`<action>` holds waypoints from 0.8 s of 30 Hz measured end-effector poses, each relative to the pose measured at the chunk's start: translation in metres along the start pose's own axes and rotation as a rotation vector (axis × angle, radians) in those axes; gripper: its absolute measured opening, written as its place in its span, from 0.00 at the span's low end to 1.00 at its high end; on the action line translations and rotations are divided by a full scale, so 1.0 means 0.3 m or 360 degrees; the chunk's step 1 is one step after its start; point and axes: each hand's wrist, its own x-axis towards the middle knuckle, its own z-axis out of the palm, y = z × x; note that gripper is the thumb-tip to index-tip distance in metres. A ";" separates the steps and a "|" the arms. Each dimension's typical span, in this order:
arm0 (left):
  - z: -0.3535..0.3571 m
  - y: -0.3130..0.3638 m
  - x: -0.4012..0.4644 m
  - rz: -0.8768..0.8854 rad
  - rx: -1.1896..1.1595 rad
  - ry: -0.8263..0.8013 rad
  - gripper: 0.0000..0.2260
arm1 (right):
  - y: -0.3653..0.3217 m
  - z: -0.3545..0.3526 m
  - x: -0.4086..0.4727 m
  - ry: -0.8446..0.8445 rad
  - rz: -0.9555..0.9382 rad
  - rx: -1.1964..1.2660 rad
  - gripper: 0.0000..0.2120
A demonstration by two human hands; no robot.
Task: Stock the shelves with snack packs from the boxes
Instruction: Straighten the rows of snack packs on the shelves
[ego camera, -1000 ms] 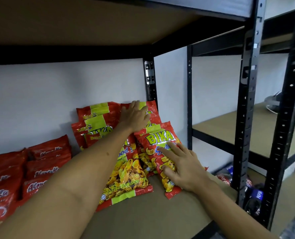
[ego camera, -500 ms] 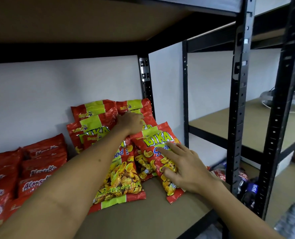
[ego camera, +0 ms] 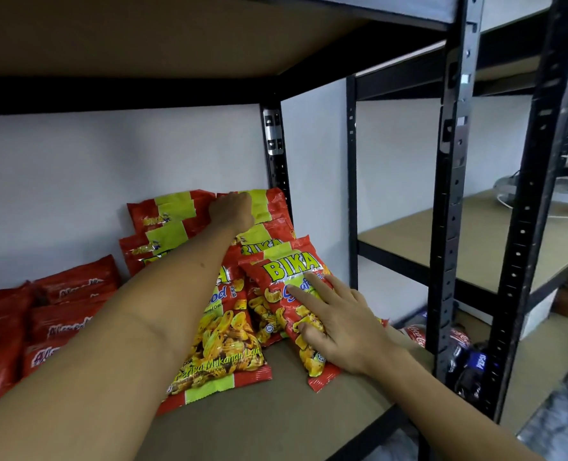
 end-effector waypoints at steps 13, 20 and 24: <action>0.033 0.000 0.012 0.0305 -0.0575 -0.0344 0.22 | 0.004 0.003 0.000 0.0146 -0.0017 0.0019 0.29; 0.084 0.013 0.006 0.0241 -0.0549 -0.0121 0.17 | 0.011 0.033 0.003 0.0071 -0.0011 -0.0039 0.28; 0.085 -0.002 -0.004 0.0230 -0.0533 -0.0036 0.15 | 0.035 0.040 0.018 0.0024 -0.0011 -0.0075 0.28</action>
